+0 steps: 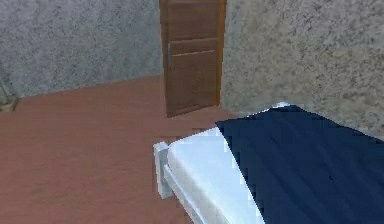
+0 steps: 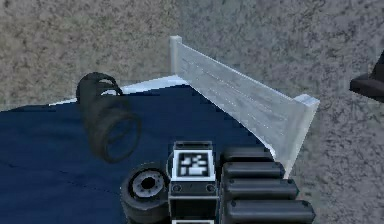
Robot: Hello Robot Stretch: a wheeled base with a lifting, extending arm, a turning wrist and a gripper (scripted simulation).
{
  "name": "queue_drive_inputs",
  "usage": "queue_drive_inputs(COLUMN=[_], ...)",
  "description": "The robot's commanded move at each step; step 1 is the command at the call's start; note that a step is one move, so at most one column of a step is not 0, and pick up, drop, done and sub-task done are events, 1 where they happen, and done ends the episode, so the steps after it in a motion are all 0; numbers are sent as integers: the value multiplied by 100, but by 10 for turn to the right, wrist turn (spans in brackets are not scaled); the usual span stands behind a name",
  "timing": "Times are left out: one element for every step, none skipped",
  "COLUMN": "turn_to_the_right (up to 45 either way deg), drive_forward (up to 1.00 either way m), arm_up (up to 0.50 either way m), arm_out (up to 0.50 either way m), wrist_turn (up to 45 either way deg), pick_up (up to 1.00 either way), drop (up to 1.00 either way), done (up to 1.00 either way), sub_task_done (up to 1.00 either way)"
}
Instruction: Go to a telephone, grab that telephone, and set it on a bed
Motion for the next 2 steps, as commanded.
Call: queue_drive_inputs(turn_to_the_right=[0, 450], drive_forward=[40, 0], arm_up=[0, 0], arm_out=[0, 0], wrist_turn=[0, 0], pick_up=[0, 0], drop=[0, 0], done=[0, 0], sub_task_done=[0, 0])
